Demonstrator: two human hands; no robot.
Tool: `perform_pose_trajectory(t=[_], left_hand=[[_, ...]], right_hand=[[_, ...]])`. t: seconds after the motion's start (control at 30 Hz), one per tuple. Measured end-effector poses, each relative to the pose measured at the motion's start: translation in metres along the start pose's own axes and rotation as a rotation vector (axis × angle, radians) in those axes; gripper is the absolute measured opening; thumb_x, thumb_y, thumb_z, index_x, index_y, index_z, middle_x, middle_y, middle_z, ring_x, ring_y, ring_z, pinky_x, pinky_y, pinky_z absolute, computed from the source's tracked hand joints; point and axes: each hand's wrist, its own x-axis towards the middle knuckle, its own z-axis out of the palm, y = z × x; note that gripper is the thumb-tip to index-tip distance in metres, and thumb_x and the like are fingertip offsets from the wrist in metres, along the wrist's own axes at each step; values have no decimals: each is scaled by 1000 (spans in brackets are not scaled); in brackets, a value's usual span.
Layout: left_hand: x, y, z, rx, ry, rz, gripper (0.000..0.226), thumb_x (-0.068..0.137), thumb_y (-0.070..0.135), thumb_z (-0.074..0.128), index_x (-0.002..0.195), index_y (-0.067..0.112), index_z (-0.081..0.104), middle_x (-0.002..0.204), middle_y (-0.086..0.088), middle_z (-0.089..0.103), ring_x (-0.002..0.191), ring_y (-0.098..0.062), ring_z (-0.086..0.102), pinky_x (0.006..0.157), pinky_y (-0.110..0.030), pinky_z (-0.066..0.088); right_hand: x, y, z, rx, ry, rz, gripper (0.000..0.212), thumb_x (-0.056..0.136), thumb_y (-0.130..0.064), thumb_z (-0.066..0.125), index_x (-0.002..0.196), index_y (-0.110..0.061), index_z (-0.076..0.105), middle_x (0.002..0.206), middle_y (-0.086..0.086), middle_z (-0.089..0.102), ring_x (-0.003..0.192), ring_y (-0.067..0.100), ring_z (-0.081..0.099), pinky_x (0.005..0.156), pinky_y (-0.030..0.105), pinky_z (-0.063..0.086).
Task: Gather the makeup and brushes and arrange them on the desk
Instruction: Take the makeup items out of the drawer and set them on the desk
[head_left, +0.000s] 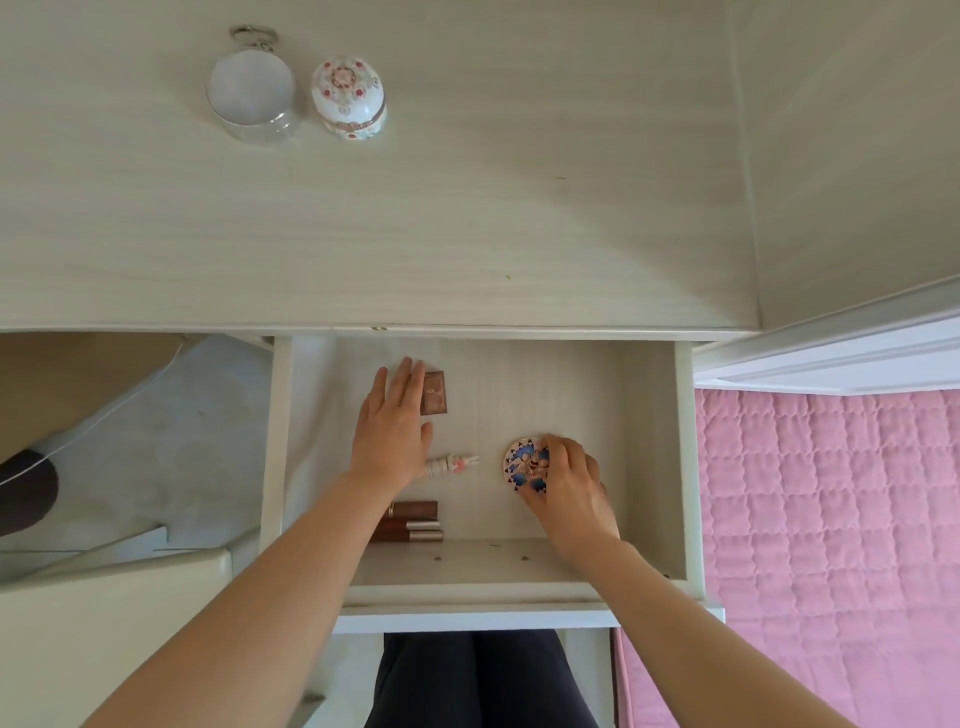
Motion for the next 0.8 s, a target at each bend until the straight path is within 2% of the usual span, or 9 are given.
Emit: perform_pose_trajectory(t=[0.1,0.3,0.43,0.53,0.63,0.7,0.8], left_hand=[[6,2,4,-20,2,-34,72,95,24,50,152,15,8,159,-3,12,146,-30,9,118,-41,20],[8,7,3,-38,89,-46,60,90,17,59,144,14,34,143,-4,38,132,-30,29,104,-41,40],[8,9,2,-83,134,-38,55,83,9,65,133,16,45,133,-6,45,126,-31,36,95,-42,47],[6,12,1,-235,164,-36,49,77,-7,64,120,13,52,125,-9,44,109,-30,50,85,-41,52],[2,15,-1,-425,194,-56,44,77,-17,57,111,12,56,119,-7,44,86,-19,58,78,-29,52],[-1,17,-4,-501,192,-101,42,79,-16,58,109,12,59,117,-6,44,84,-11,53,79,-16,44],[-8,15,-7,-584,181,-189,40,78,-13,62,107,14,62,113,-5,44,88,-11,49,81,-5,33]], right_hand=[[3,0,4,-20,13,13,70,85,-43,62,142,-17,30,141,5,35,127,26,35,94,36,46],[10,-3,5,-19,0,64,69,83,-41,67,136,-12,32,138,7,33,125,27,33,97,34,43],[10,-3,6,81,5,70,70,79,-32,73,132,-8,34,132,10,36,119,28,37,98,33,40],[8,-4,6,137,1,67,70,78,-25,75,130,-8,33,129,11,38,117,26,39,97,33,42],[5,-7,5,182,-8,69,69,76,-20,77,130,-13,33,126,11,38,111,27,46,91,34,47],[3,-9,3,263,-4,94,64,78,-14,74,129,-17,35,125,9,36,103,27,54,86,36,52],[1,-11,-2,426,1,187,46,84,-13,69,123,-19,44,120,6,40,95,22,55,84,31,51]])
